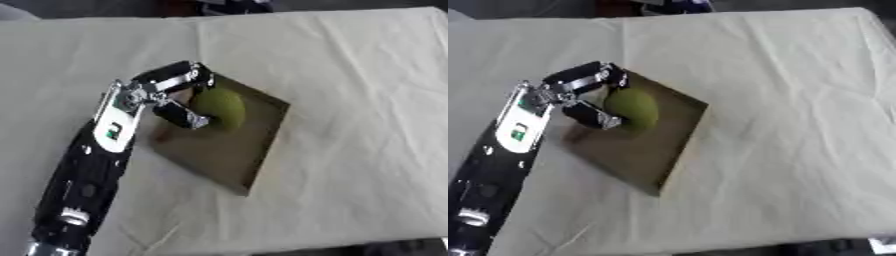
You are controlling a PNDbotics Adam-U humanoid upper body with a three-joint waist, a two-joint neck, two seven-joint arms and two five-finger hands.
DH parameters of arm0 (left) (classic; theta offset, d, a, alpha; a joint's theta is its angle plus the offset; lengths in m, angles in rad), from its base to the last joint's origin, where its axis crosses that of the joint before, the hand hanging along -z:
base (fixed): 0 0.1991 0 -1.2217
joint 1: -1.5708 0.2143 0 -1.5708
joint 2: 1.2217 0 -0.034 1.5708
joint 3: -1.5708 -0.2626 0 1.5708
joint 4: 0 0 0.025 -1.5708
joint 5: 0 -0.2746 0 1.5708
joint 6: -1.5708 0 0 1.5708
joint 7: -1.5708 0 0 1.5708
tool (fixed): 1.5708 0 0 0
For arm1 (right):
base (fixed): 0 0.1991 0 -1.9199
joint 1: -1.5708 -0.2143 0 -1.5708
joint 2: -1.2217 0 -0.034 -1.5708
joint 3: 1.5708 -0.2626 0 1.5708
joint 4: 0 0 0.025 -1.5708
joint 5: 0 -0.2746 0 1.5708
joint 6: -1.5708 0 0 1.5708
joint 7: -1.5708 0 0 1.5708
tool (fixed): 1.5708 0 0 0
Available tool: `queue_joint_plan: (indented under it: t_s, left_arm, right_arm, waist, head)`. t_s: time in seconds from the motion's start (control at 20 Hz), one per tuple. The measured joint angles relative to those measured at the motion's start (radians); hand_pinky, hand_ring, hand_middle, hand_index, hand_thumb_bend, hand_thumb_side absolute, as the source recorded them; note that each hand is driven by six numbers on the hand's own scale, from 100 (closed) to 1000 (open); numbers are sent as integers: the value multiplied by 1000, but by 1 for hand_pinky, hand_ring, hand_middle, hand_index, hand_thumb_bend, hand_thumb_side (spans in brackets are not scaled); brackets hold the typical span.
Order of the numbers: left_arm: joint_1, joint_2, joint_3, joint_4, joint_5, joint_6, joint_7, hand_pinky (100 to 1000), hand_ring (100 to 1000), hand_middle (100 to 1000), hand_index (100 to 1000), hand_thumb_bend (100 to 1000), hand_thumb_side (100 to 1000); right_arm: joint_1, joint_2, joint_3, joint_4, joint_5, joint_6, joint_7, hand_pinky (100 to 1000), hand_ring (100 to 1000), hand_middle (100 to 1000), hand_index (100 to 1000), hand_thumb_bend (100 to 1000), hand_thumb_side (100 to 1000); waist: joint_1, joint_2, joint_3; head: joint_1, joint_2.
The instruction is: Pick up objects on the table and place them in the box.
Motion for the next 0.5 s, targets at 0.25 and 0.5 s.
queue_joint_plan:
  t_s: [0.25, 0.5]
  left_arm:
    - [0, 0, -25, 25, -22, -10, 10, 724, 638, 742, 788, 108, 100]
    - [0, -3, -44, 62, -69, -55, 55, 891, 798, 850, 890, 157, 128]
  right_arm:
    - [0, 0, 0, -6, 0, 3, 0, 716, 623, 608, 739, 100, 226]
    - [0, 1, 0, -7, 0, 7, -1, 716, 623, 608, 739, 100, 224]
  waist:
    - [0, 0, -3]
    - [0, 0, -3]
  head:
    - [-3, 0]
    - [-7, 0]
